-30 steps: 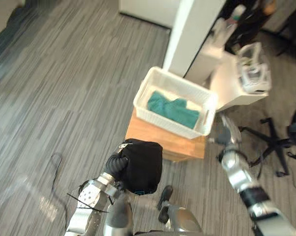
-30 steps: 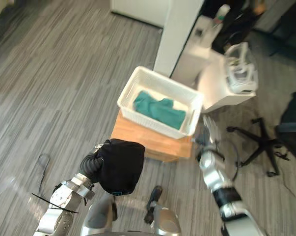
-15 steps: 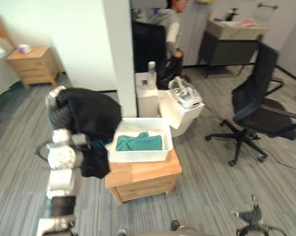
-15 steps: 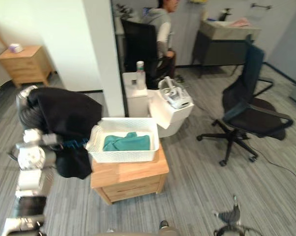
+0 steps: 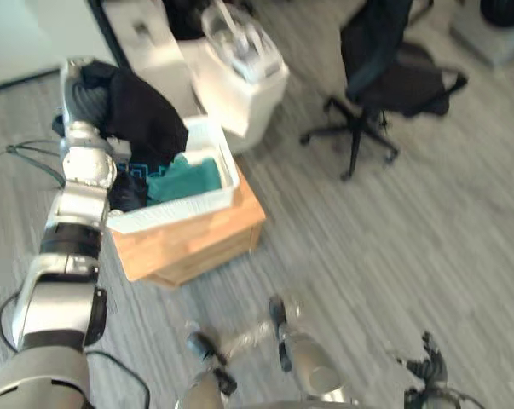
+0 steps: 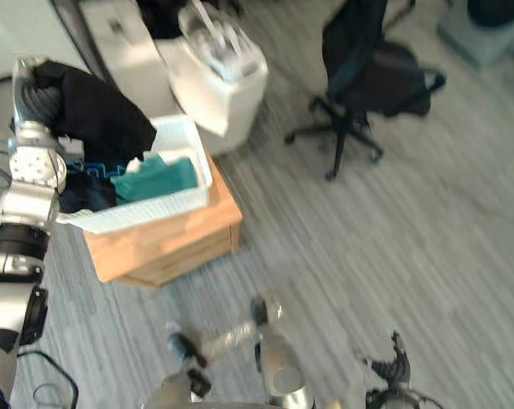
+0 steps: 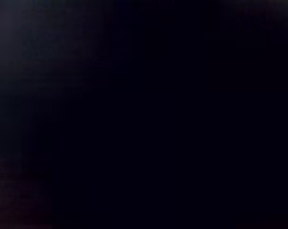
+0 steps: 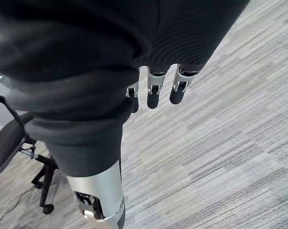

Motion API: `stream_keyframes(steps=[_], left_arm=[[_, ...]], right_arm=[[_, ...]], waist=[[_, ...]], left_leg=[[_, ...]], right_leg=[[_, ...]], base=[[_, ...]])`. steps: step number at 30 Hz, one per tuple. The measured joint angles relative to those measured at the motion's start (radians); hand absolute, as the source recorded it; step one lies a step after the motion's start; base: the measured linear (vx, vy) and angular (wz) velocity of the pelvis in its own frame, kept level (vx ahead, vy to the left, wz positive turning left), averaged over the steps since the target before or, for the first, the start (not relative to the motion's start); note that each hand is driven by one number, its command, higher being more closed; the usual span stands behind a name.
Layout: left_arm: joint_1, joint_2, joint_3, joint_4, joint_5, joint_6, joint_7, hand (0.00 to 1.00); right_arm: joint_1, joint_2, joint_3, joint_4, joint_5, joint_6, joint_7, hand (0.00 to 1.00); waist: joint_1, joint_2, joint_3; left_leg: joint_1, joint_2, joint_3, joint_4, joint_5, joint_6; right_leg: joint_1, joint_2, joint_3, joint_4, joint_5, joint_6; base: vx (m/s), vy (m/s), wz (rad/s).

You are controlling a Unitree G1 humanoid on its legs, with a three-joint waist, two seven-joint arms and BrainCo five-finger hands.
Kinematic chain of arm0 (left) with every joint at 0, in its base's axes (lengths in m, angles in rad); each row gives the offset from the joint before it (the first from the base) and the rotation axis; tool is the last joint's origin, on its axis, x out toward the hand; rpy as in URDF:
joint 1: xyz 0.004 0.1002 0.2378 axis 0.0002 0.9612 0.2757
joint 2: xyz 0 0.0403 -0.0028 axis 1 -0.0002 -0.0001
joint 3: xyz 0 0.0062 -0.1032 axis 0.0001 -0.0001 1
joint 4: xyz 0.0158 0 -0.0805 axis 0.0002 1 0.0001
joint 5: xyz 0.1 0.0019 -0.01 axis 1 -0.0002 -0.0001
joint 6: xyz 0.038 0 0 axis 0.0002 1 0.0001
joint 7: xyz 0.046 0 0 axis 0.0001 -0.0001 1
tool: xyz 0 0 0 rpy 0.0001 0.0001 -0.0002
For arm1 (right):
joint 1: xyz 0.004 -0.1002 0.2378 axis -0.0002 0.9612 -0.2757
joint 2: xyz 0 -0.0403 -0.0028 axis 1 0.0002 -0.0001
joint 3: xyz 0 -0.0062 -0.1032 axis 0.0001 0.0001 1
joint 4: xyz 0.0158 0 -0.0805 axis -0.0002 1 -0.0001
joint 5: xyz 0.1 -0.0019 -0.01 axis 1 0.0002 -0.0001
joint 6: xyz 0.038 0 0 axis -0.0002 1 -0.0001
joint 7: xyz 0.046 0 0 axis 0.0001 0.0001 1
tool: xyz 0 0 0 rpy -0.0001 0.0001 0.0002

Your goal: Tidy the bed and pick cloth on bed and put in laundry

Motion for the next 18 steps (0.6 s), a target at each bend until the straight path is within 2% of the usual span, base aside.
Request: stream_keyframes(steps=[2,5,8,12,13,16,18], left_arm=[[-0.047,0.001,-0.024,-0.001,0.082,0.001,0.031,1.0],[-0.112,0.001,-0.047,-0.002,0.198,0.023,0.063,1.0],[-0.164,0.001,-0.074,-0.002,0.24,0.077,0.087,1.0],[-0.266,-0.001,-0.074,-0.001,0.278,0.132,0.119,1.0],[-0.272,-0.003,-0.074,-0.001,0.295,0.142,0.118,0.0],[-0.275,-0.018,-0.074,0.001,0.328,0.178,0.116,0.0],[-0.275,-0.04,-0.074,0.012,0.324,0.218,0.115,0.0]], right_arm=[[-0.002,-0.003,0.001,0.0,0.017,-0.015,0.001,0.0],[-0.003,-0.002,0.049,0.0,0.027,-0.019,0.015,0.0],[-0.003,-0.003,0.06,-0.027,0.028,-0.037,0.038,0.0],[-0.003,-0.008,0.059,-0.077,0.058,-0.096,0.076,0.0],[-0.003,-0.008,0.059,-0.077,0.059,-0.099,0.079,0.0],[-0.004,-0.008,0.06,-0.078,0.067,-0.103,0.098,0.0],[-0.004,-0.008,0.06,-0.08,0.068,-0.103,0.099,0.0]], waist=[[-0.015,0.013,0.051],[-0.023,0.018,0.075],[-0.007,0.024,0.089],[0.012,0.025,0.133],[0.018,0.025,0.14],[0.041,0.027,0.153],[0.059,0.029,0.161]], left_leg=[[-0.025,-0.015,0.023,-0.002,-0.001,0.002],[-0.06,-0.018,0.042,-0.002,0.001,0.0],[-0.078,-0.009,0.066,-0.002,0.001,-0.001],[-0.12,0.002,0.076,0.001,0.002,-0.001],[-0.12,0.003,0.076,0.004,0.001,-0.001],[-0.141,0.001,0.072,0.005,0.003,0.006],[-0.148,0.0,0.07,0.006,0.003,0.006]], right_leg=[[-0.034,-0.013,0.028,-0.014,0.015,0.0],[-0.075,-0.017,0.032,-0.016,0.045,0.005],[-0.104,-0.012,0.032,-0.014,0.059,0.006],[-0.141,-0.005,0.017,-0.016,0.073,-0.002],[-0.141,-0.005,0.016,-0.016,0.073,-0.002],[-0.157,-0.008,0.007,-0.016,0.073,-0.003],[-0.157,-0.012,-0.006,-0.013,0.073,-0.003]], base=[[-0.04,0.03,-0.21],[0.02,-0.002,-0.14],[0.06,-0.019,-0.1],[0.07,-0.021,0.02],[0.08,0.004,0.07],[0.09,0.014,0.08],[0.08,0.03,0.17]])
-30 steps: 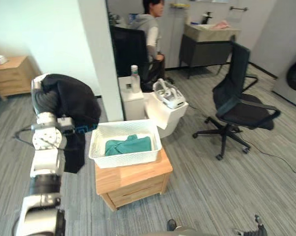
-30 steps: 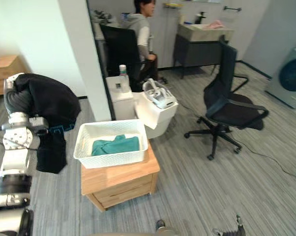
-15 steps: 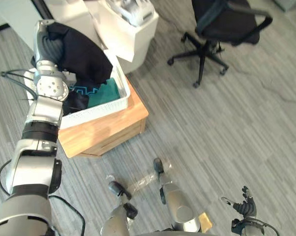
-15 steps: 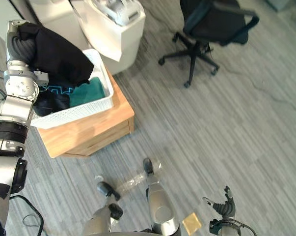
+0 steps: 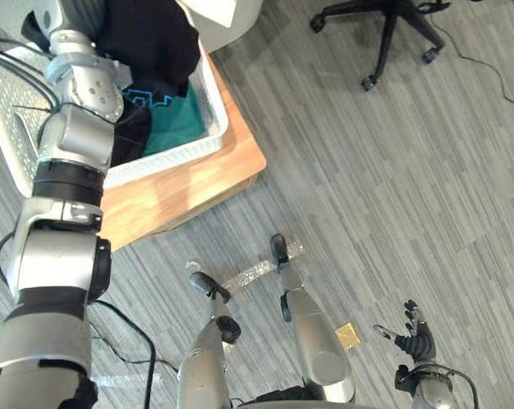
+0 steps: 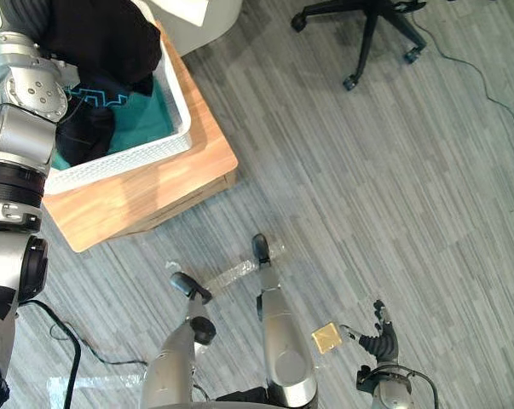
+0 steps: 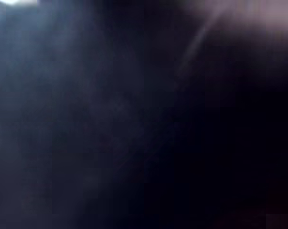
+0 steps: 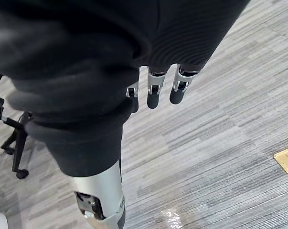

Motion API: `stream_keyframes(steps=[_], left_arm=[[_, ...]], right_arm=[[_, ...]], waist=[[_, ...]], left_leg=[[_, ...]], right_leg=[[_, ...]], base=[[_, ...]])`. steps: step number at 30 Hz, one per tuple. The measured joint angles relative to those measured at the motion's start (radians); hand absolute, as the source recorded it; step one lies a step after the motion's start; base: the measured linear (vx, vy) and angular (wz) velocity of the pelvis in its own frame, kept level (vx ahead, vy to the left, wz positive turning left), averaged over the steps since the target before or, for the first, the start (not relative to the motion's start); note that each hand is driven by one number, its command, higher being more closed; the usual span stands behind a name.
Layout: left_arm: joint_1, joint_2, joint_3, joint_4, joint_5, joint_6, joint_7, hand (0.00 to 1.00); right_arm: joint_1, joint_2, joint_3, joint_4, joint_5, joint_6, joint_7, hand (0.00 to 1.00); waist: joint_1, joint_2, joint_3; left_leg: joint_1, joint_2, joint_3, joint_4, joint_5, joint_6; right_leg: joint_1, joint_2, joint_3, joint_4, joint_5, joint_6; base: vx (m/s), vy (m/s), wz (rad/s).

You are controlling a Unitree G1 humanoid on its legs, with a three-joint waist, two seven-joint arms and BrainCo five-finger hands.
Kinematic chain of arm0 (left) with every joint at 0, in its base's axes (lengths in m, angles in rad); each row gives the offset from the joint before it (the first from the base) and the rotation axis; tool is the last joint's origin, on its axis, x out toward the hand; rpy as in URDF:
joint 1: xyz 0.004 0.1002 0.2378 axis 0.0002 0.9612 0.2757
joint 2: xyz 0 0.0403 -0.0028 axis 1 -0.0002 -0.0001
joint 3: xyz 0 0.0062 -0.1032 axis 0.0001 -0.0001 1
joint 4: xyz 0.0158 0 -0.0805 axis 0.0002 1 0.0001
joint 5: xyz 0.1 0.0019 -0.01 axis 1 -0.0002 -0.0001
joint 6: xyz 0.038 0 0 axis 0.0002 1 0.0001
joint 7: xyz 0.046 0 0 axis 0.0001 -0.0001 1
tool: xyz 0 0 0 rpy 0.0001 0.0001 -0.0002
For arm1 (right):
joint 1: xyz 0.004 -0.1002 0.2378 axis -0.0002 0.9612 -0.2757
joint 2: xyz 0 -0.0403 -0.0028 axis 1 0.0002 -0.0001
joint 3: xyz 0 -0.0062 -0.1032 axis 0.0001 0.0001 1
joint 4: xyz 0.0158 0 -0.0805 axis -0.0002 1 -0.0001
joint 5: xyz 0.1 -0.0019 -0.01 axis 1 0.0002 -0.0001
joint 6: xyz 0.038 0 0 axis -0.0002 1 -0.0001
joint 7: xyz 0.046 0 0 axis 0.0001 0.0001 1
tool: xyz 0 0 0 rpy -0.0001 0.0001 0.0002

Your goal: Tidy the bed and pick cloth on bed and put in laundry

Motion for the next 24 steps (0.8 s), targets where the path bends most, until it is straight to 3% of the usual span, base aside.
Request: stream_keyframes(steps=[3,7,10,15,17,19,20,24], left_arm=[[0.0,-0.006,0.0,0.001,-0.045,0.023,-0.015,0.0],[0.002,-0.005,0.001,0.0,-0.156,0.005,-0.098,0.0],[0.057,0.002,0.002,-0.012,-0.197,-0.051,-0.161,0.0],[0.204,0.068,0.017,-0.105,-0.293,-0.151,-0.265,0.0],[0.309,0.07,0.056,-0.134,-0.337,-0.186,-0.325,0.0],[0.385,0.07,0.081,-0.136,-0.356,-0.191,-0.365,0.0],[0.467,0.07,0.115,-0.143,-0.381,-0.197,-0.401,0.0],[0.672,0.069,0.176,-0.198,-0.473,-0.216,-0.473,0.0]], right_arm=[[0.0,-0.001,0.0,-0.023,0.0,0.004,0.0,0.0],[0.0,-0.002,0.0,-0.047,0.001,0.012,0.0,0.0],[0.001,-0.003,0.0,-0.055,0.0,0.03,0.0,0.0],[0.002,-0.004,-0.004,-0.034,-0.003,0.051,0.0,0.0],[0.002,-0.003,-0.021,0.029,-0.006,0.058,0.002,0.0],[0.002,-0.003,-0.037,0.073,-0.02,0.068,0.008,0.0],[0.001,-0.002,-0.043,0.114,-0.032,0.085,0.015,0.0],[0.01,0.011,-0.084,0.192,-0.074,0.109,0.018,0.0]], waist=[[0.022,0.0,0.0],[0.035,0.001,0.001],[0.052,0.004,0.001],[0.048,0.012,-0.003],[0.047,0.036,-0.019],[0.04,0.057,-0.033],[0.025,0.076,-0.055],[0.026,0.12,-0.155]], left_leg=[[-0.005,0.001,0.002,0.019,-0.004,0.005],[0.004,0.002,-0.002,0.042,-0.02,0.018],[0.046,-0.001,-0.002,0.042,-0.034,0.019],[0.114,-0.003,-0.005,0.027,-0.035,0.02],[0.152,-0.009,-0.011,0.013,-0.032,0.016],[0.185,-0.014,-0.023,0.001,-0.031,0.015],[0.213,-0.015,-0.042,0.001,-0.031,0.015],[0.261,-0.018,-0.067,-0.001,-0.032,0.013]], right_leg=[[0.0,-0.006,-0.005,0.022,-0.008,-0.011],[0.025,-0.018,-0.03,0.038,-0.032,-0.02],[0.071,-0.022,-0.036,0.038,-0.044,-0.018],[0.141,-0.022,-0.056,0.032,-0.06,-0.024],[0.186,-0.022,-0.064,0.017,-0.06,-0.024],[0.222,-0.024,-0.074,0.011,-0.065,-0.014],[0.264,-0.026,-0.091,0.003,-0.071,-0.009],[0.33,-0.019,-0.119,-0.006,-0.093,-0.008]], base=[[0.07,0.021,0.15],[0.03,-0.002,0.2],[0.0,-0.003,0.05],[0.01,-0.007,0.04],[0.05,0.0,0.07],[0.07,0.0,0.16],[0.09,-0.011,0.25],[0.1,-0.022,0.19]])
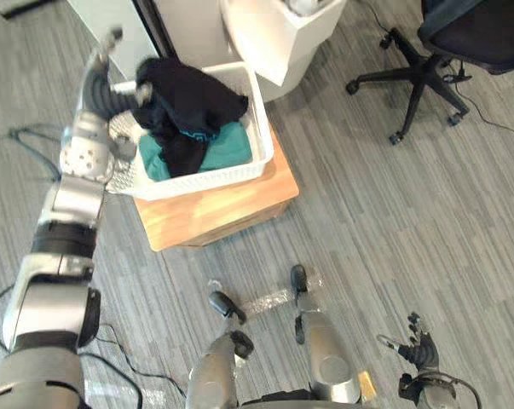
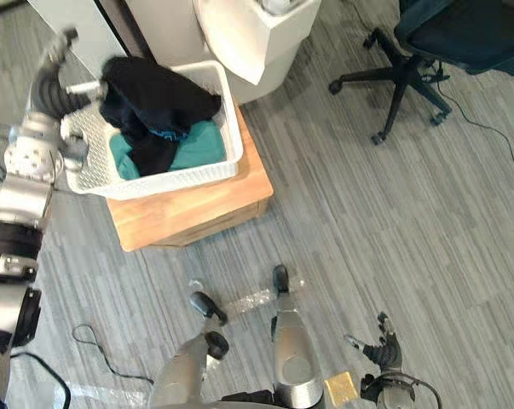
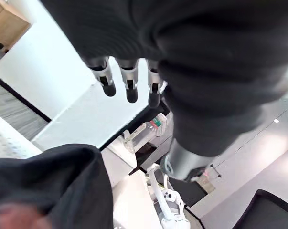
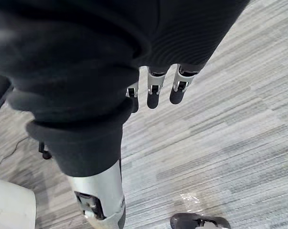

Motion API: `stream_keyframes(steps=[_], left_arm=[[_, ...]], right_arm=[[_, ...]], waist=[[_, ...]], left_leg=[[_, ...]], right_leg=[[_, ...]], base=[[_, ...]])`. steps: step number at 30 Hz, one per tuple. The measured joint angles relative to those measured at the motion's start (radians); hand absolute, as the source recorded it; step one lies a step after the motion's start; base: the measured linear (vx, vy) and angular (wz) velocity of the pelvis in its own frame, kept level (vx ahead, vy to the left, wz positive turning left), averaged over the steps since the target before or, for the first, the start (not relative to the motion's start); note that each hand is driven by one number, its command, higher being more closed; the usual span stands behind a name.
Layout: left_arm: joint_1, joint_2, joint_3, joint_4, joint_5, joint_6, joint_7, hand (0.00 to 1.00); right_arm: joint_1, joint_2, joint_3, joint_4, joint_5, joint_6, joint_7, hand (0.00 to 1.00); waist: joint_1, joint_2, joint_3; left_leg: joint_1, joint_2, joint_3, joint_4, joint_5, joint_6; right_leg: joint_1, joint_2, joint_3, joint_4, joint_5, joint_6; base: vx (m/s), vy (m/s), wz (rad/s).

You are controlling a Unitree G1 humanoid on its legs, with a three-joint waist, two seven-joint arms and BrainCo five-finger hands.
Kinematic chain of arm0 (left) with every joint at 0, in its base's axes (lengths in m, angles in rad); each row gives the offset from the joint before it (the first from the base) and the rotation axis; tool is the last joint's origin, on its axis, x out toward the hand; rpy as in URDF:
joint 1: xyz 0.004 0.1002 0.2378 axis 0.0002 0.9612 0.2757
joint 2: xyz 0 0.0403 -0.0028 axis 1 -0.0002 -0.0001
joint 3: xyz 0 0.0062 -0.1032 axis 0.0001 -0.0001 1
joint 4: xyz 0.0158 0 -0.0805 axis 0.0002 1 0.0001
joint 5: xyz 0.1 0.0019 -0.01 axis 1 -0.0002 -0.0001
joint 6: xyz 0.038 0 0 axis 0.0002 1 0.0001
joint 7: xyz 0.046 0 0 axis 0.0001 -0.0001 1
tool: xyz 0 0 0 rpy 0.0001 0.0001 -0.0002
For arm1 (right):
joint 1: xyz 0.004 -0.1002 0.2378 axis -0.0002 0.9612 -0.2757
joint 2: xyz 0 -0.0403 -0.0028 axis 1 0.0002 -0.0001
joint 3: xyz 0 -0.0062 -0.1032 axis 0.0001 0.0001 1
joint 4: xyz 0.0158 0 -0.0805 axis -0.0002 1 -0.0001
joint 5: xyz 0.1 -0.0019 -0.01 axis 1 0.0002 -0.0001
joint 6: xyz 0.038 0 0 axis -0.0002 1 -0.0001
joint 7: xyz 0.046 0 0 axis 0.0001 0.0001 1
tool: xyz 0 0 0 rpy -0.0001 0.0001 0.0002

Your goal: Tidy the bed and pick cloth on bed and put in laundry

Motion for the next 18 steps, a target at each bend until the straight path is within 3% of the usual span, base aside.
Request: stream_keyframes(steps=[4,8,13,15,18], left_arm=[[0.214,-0.066,0.076,-0.098,-0.109,-0.014,-0.036,0.0],[0.412,-0.238,0.112,-0.159,-0.255,-0.011,-0.098,0.0],[0.592,-0.424,0.075,-0.179,-0.262,0.015,-0.116,0.0],[0.634,-0.464,0.04,-0.173,-0.262,0.034,-0.115,0.0],[0.673,-0.509,0.007,-0.117,-0.257,0.035,-0.092,0.0]], right_arm=[[0.02,0.027,-0.038,0.022,-0.026,0.001,-0.004,0.0],[0.043,0.053,-0.039,0.081,-0.06,-0.001,-0.007,0.0],[0.047,0.102,-0.032,0.094,-0.085,-0.035,0.001,0.0],[0.046,0.108,-0.015,0.096,-0.082,-0.06,0.012,0.0],[0.02,0.106,0.019,0.095,-0.043,-0.085,0.055,0.0]], waist=[[0.001,0.02,-0.078],[0.018,0.026,-0.157],[0.037,0.013,-0.198],[0.058,0.004,-0.215],[0.058,-0.006,-0.236]], left_leg=[[0.05,0.002,-0.027,-0.006,-0.012,-0.016],[0.084,0.004,-0.055,-0.008,-0.027,-0.032],[0.091,0.0,-0.083,-0.008,-0.027,-0.031],[0.098,-0.001,-0.092,-0.008,-0.027,-0.031],[0.104,-0.004,-0.11,-0.008,-0.028,-0.03]], right_leg=[[0.068,0.003,-0.029,-0.006,-0.031,-0.001],[0.12,0.002,-0.065,-0.018,-0.058,0.008],[0.152,-0.001,-0.097,-0.034,-0.058,0.009],[0.167,-0.001,-0.104,-0.044,-0.058,0.009],[0.188,-0.004,-0.128,-0.049,-0.062,0.012]], base=[[0.06,-0.023,0.2],[0.01,-0.012,0.21],[0.01,-0.002,0.17],[0.02,0.001,0.09],[0.02,0.003,0.2]])
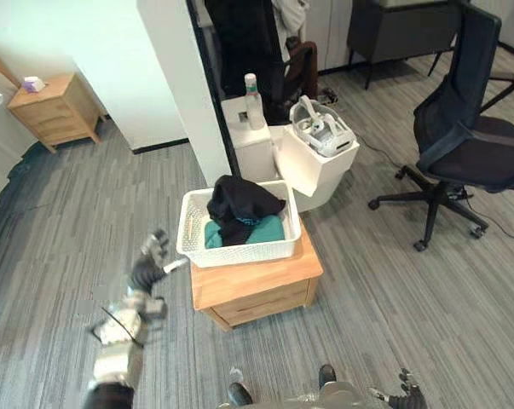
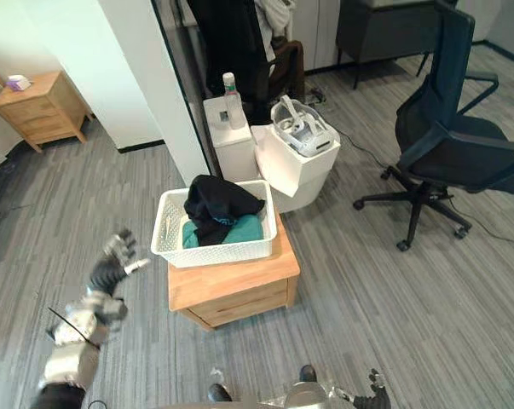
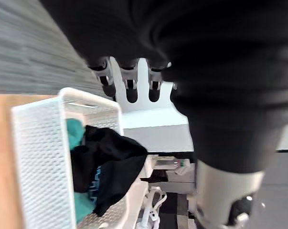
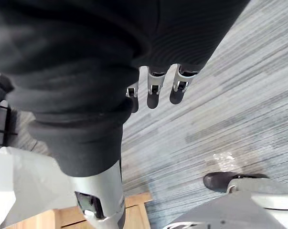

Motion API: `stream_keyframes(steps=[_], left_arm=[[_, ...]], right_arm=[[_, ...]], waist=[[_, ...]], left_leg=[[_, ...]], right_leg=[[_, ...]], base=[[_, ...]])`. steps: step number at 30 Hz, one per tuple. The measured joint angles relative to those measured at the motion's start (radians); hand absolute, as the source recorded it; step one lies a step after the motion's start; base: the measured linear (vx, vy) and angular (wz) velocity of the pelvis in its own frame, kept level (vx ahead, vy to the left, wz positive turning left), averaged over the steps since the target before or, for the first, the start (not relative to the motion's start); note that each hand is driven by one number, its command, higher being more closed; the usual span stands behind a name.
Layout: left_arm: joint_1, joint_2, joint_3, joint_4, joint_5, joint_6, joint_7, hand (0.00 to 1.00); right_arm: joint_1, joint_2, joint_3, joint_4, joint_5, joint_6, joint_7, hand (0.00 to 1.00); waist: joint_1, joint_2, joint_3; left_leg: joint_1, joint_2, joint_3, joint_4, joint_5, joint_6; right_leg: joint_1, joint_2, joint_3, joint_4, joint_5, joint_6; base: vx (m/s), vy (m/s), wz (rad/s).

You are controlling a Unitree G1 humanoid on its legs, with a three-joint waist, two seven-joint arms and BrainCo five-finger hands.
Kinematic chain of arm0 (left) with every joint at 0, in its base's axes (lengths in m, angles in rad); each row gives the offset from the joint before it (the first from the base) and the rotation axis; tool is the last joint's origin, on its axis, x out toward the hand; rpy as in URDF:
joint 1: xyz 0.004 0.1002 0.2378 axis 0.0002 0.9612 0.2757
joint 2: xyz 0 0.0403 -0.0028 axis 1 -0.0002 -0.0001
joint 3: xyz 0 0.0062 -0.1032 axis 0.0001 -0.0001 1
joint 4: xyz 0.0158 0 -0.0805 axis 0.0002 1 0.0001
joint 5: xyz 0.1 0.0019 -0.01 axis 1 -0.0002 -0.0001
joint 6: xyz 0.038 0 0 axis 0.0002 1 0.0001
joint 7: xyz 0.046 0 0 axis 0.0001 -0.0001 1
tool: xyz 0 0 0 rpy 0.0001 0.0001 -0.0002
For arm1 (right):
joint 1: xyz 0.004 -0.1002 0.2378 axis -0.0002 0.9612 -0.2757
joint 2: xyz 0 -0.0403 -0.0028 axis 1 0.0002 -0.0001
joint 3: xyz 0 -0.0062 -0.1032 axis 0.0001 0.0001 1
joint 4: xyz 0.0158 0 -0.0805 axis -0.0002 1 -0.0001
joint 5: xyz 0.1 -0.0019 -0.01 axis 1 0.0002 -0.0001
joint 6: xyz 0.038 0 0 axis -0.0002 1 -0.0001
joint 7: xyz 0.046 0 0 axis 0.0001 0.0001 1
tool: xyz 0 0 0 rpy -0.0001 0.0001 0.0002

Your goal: Tidy the bed and pick cloth on bed and put in laundry

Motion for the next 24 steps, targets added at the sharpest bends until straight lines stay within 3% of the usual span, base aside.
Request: stream_keyframes(steps=[3,7,12,19,20,24], left_arm=[[0.011,-0.044,-0.012,0.12,0.002,0.009,0.024,0.0],[0.031,-0.076,0.005,0.302,0.006,0.028,0.025,0.0],[0.077,-0.109,0.089,0.531,0.013,0.025,0.076,0.0],[0.087,-0.139,0.156,0.563,0.014,0.028,0.094,0.0],[0.068,-0.178,0.179,0.611,0.015,0.026,0.113,0.0],[0.068,-0.178,0.179,0.611,0.015,0.026,0.113,0.0]], right_arm=[[-0.026,0.0,0.036,0.0,0.04,-0.012,0.055,0.0],[-0.053,0.002,0.051,0.029,0.079,-0.007,0.104,0.0],[-0.12,0.002,0.057,0.15,0.149,0.035,0.14,0.0],[-0.137,0.002,0.061,0.203,0.182,0.073,0.138,0.0],[-0.171,0.002,0.074,0.238,0.182,0.08,0.117,0.0],[-0.171,0.002,0.074,0.238,0.182,0.08,0.117,0.0]], waist=[[0.022,-0.001,-0.011],[0.026,-0.007,-0.02],[0.057,-0.024,-0.028],[0.071,-0.027,-0.027],[0.075,-0.034,-0.029],[0.075,-0.034,-0.029]], left_leg=[[0.008,-0.001,-0.007,0.0,-0.001,0.001],[0.017,-0.004,-0.024,0.0,-0.002,0.002],[0.034,-0.002,-0.02,0.0,-0.009,-0.006],[0.074,-0.003,-0.01,0.0,-0.014,-0.011],[0.072,-0.006,-0.017,0.0,-0.022,-0.01],[0.072,-0.006,-0.017,0.0,-0.022,-0.01]], right_leg=[[0.013,0.001,-0.003,-0.009,0.0,0.0],[0.039,0.0,-0.024,-0.018,-0.004,0.005],[0.049,0.002,-0.01,-0.017,-0.002,0.0],[0.078,0.001,0.0,-0.016,-0.009,0.002],[0.079,-0.001,-0.002,-0.018,-0.017,0.012],[0.079,-0.001,-0.002,-0.018,-0.017,0.011]], base=[[0.01,0.002,0.03],[0.04,-0.003,0.14],[0.04,-0.004,-0.08],[0.01,-0.001,-0.04],[0.0,0.0,0.0],[0.0,0.0,0.0]])
